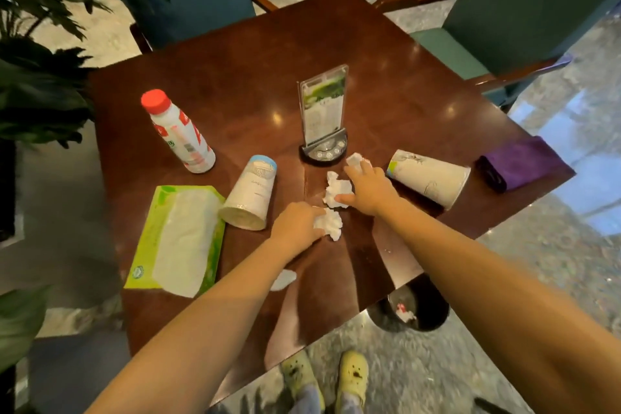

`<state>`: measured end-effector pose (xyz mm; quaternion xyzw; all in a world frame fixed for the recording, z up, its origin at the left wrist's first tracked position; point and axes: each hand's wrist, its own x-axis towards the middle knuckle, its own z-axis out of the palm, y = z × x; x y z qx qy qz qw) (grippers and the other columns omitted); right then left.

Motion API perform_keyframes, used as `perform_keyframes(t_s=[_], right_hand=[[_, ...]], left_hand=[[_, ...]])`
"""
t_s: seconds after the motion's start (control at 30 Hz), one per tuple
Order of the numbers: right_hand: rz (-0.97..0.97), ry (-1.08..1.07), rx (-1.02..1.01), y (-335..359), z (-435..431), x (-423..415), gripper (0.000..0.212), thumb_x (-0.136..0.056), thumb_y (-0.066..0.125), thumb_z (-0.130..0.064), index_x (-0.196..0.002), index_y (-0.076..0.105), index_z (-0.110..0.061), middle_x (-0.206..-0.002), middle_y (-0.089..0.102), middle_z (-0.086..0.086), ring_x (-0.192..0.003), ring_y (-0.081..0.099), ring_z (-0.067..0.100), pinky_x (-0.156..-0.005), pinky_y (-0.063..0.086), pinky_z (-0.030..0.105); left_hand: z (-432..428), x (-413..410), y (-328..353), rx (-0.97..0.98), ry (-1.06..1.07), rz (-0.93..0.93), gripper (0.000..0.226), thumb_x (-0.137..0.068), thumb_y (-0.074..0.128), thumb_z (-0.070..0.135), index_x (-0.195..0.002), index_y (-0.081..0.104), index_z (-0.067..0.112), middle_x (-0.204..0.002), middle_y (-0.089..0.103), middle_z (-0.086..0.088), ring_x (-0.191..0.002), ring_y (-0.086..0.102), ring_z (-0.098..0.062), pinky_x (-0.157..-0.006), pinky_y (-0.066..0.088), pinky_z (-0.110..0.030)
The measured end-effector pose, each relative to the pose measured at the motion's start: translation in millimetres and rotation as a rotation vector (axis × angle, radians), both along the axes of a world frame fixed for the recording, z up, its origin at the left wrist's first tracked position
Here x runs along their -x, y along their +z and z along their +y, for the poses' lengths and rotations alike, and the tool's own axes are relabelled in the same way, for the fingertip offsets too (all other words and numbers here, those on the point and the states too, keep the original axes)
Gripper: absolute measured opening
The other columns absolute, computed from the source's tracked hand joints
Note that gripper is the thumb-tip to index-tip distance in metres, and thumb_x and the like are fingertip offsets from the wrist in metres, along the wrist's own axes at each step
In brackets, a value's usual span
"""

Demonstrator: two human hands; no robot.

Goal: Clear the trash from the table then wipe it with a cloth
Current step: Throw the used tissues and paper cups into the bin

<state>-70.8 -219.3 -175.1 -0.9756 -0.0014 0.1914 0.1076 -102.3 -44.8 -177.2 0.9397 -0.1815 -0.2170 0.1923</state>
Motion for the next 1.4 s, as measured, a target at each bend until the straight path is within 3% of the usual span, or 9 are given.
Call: perform_keyframes(t_s=[0.2,0.43,0.57,0.63,0.73,0.93,1.07,1.23,1.4], right_hand=[[-0.2,-0.038,0.012,-27.1,4.8,3.0,0.043,-0.087,0.059,-0.035,-0.121,0.054,-0.01,-0.135,0.041,0.014,-0.119,0.038,0.035,-0.093,0.042,0.042],[-0.244,-0.111,-0.205,-26.8,-7.6,-9.0,0.036,-0.086,0.055,-0.004,-0.121,0.045,-0.004,-0.127,0.044,0.018,-0.114,0.047,0.035,-0.09,0.042,0.041],[-0.276,-0.17,-0.254,-23.2,-12.0,-15.9,0.06,-0.078,0.067,0.0,-0.128,0.035,-0.007,-0.129,0.037,0.017,-0.101,0.057,0.039,-0.077,0.047,0.038],[-0.239,-0.172,-0.288,-22.4,-13.4,-20.3,0.067,-0.078,0.066,0.0,-0.135,0.032,-0.011,-0.131,0.036,0.017,-0.103,0.056,0.04,-0.08,0.047,0.04],[-0.199,-0.067,-0.169,-26.5,-16.4,-21.4,0.048,-0.086,0.058,-0.007,-0.132,0.043,-0.008,-0.129,0.044,0.016,-0.116,0.047,0.036,-0.092,0.045,0.042],[-0.322,0.032,-0.007,-24.8,-20.7,-7.2,0.017,-0.09,0.05,-0.016,-0.101,0.059,-0.007,-0.104,0.064,0.013,-0.105,0.047,0.032,-0.079,0.039,0.041],[-0.271,-0.153,-0.276,-12.1,-15.1,8.4,0.02,-0.089,0.053,-0.019,-0.103,0.058,-0.005,-0.102,0.065,0.018,-0.099,0.056,0.036,-0.074,0.043,0.041],[-0.118,-0.119,-0.423,-0.5,1.2,23.6,0.024,-0.09,0.049,-0.015,-0.11,0.059,-0.006,-0.108,0.066,0.019,-0.101,0.06,0.035,-0.07,0.039,0.033],[0.082,-0.196,-0.728,16.0,5.4,26.9,0.026,-0.097,0.039,-0.023,-0.089,0.058,-0.008,-0.089,0.058,0.011,-0.085,0.053,0.022,-0.065,0.03,0.027]], left_hand=[[-8.3,11.8,-25.0,-0.053,0.133,-0.094,0.034,-0.086,0.06,0.025,-0.118,0.062,0.014,-0.121,0.054,-0.011,-0.113,0.046,-0.028,-0.094,0.043,-0.038],[-14.5,6.5,-26.0,0.013,0.25,-0.101,0.013,-0.085,0.051,0.007,-0.091,0.063,0.007,-0.103,0.059,-0.014,-0.096,0.054,-0.03,-0.078,0.039,-0.034],[-15.4,4.3,-22.4,0.085,0.342,-0.087,0.01,-0.081,0.051,0.004,-0.088,0.056,0.009,-0.092,0.062,-0.013,-0.084,0.056,-0.03,-0.065,0.036,-0.033],[-16.2,2.9,-20.2,0.136,0.385,-0.076,0.012,-0.079,0.054,0.005,-0.09,0.053,0.01,-0.089,0.063,-0.012,-0.082,0.056,-0.031,-0.065,0.04,-0.037],[-16.3,0.5,-18.7,0.18,0.418,-0.053,0.018,-0.079,0.056,0.005,-0.095,0.059,0.012,-0.095,0.065,-0.011,-0.087,0.059,-0.028,-0.076,0.048,-0.042],[-14.3,-4.0,-18.4,0.21,0.481,-0.045,0.015,-0.079,0.062,0.008,-0.092,0.07,0.011,-0.095,0.07,-0.009,-0.086,0.062,-0.023,-0.076,0.051,-0.034],[-16.6,-5.7,-14.4,0.251,0.519,-0.034,0.013,-0.078,0.064,0.011,-0.09,0.07,0.012,-0.087,0.07,-0.008,-0.079,0.062,-0.02,-0.072,0.05,-0.03],[-24.0,-9.7,-4.9,0.348,0.547,-0.032,0.017,-0.074,0.063,0.006,-0.088,0.069,0.013,-0.08,0.065,-0.002,-0.073,0.058,-0.013,-0.067,0.046,-0.019],[-27.6,-10.7,4.2,0.433,0.568,-0.031,0.019,-0.071,0.062,0.002,-0.086,0.068,0.012,-0.074,0.062,0.003,-0.069,0.057,-0.011,-0.068,0.047,-0.021]])
